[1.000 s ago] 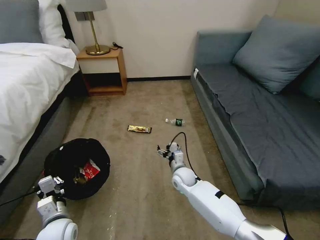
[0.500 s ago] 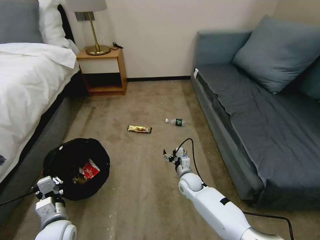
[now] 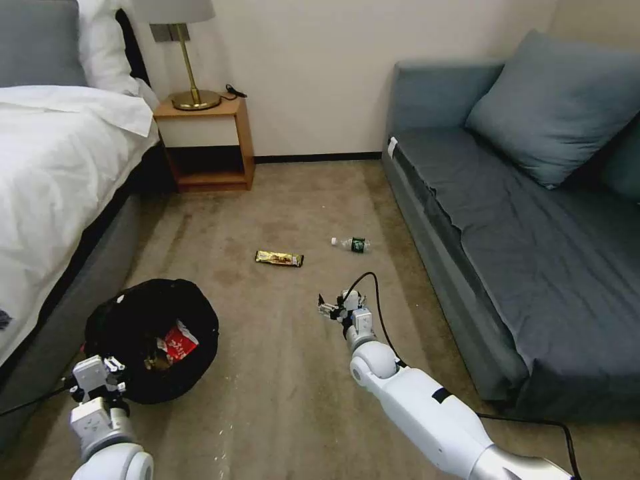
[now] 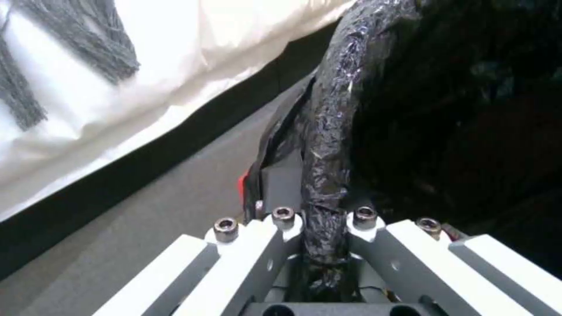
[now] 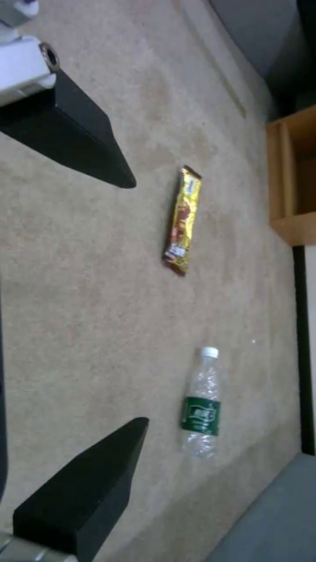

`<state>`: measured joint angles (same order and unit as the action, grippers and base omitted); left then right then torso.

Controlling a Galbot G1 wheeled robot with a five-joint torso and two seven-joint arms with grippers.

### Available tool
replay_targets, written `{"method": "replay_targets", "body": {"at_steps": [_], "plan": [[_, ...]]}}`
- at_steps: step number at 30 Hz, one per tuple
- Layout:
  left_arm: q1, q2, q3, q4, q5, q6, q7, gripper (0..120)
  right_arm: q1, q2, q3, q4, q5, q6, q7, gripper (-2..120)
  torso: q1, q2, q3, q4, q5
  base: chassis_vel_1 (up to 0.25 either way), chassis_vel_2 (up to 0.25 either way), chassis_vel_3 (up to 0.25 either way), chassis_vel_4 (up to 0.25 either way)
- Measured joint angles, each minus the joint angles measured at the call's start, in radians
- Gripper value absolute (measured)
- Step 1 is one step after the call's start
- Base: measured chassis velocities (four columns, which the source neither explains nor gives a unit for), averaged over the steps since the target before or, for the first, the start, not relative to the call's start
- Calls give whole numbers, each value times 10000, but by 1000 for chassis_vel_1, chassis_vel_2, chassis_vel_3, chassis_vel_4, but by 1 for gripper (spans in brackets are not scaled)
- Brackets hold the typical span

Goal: Pick up the trash bin, then pick up the garbage on the floor and place it into the trash bin.

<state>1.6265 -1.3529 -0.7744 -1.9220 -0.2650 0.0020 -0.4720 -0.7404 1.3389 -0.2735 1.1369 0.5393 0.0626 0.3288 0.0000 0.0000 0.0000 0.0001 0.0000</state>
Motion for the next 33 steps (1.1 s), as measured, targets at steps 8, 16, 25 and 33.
{"method": "replay_targets", "body": {"at_steps": [8, 16, 25, 33], "plan": [[-188, 23, -2, 239, 70, -79, -4, 3, 218, -115, 4, -116, 56, 77, -122, 100, 1, 0, 0, -1, 0, -34, 28, 33, -26], [-384, 64, -40, 409, 15, -212, -40, 3, 469, -101, -94, -258, 51, 120, -150, 100, 0, 0, 0, -1, 0, -75, 81, 65, -81], [-391, 112, -80, 540, -17, -377, -52, 3, 496, 16, -162, -288, -19, 115, -82, 100, 1, 0, 1, 0, 0, -79, 68, 81, -67], [-432, 128, -41, 501, -28, -373, -57, 3, 572, 19, -162, -282, -27, 108, -49, 100, 0, 0, 0, 0, -1, -73, 74, 72, -73]]}}
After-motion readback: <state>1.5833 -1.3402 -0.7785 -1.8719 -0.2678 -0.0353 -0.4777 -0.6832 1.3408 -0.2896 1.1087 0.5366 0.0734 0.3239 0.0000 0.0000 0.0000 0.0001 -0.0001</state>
